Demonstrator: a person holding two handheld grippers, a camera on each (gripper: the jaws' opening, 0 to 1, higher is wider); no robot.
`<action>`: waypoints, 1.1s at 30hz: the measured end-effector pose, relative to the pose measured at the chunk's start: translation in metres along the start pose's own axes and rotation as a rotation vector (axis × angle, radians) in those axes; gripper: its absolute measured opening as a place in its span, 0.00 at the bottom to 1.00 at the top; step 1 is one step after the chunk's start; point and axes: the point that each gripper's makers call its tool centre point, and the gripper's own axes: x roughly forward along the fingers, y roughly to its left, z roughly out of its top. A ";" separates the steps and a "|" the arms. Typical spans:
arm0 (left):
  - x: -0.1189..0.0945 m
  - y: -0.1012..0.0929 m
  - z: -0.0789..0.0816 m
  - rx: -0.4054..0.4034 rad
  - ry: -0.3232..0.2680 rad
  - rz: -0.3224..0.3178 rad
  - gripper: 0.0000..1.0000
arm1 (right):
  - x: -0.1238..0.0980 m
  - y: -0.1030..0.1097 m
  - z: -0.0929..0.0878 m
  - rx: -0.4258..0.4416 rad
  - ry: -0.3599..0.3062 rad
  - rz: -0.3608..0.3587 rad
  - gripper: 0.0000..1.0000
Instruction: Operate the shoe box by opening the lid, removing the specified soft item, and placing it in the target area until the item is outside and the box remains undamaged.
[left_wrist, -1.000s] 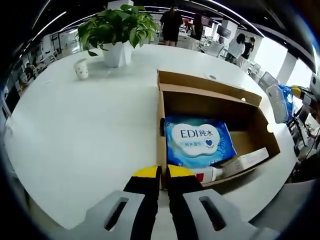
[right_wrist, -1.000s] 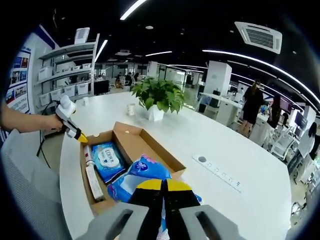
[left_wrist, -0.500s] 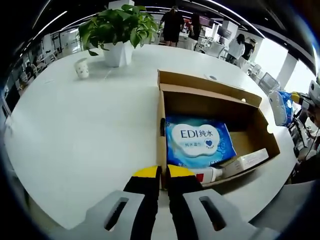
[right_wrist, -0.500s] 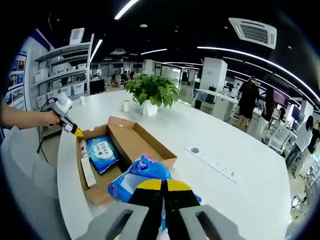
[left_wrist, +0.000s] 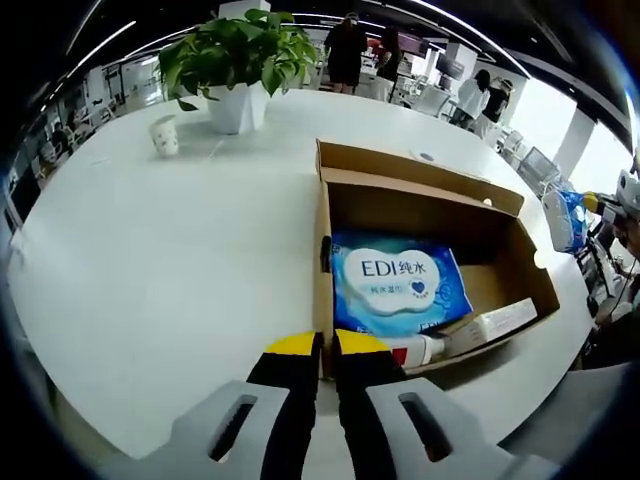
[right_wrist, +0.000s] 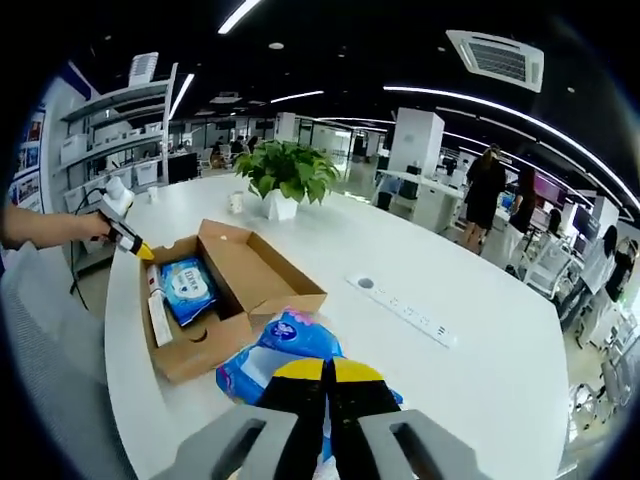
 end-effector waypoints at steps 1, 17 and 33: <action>0.000 0.000 0.000 0.000 0.000 0.000 0.03 | 0.000 -0.002 -0.002 -0.006 0.007 -0.001 0.00; 0.001 0.002 0.000 -0.003 -0.002 0.004 0.03 | -0.015 -0.020 -0.027 -0.038 0.038 0.028 0.00; 0.002 0.003 0.000 -0.007 -0.003 0.005 0.03 | -0.026 -0.030 -0.055 -0.073 0.096 0.030 0.00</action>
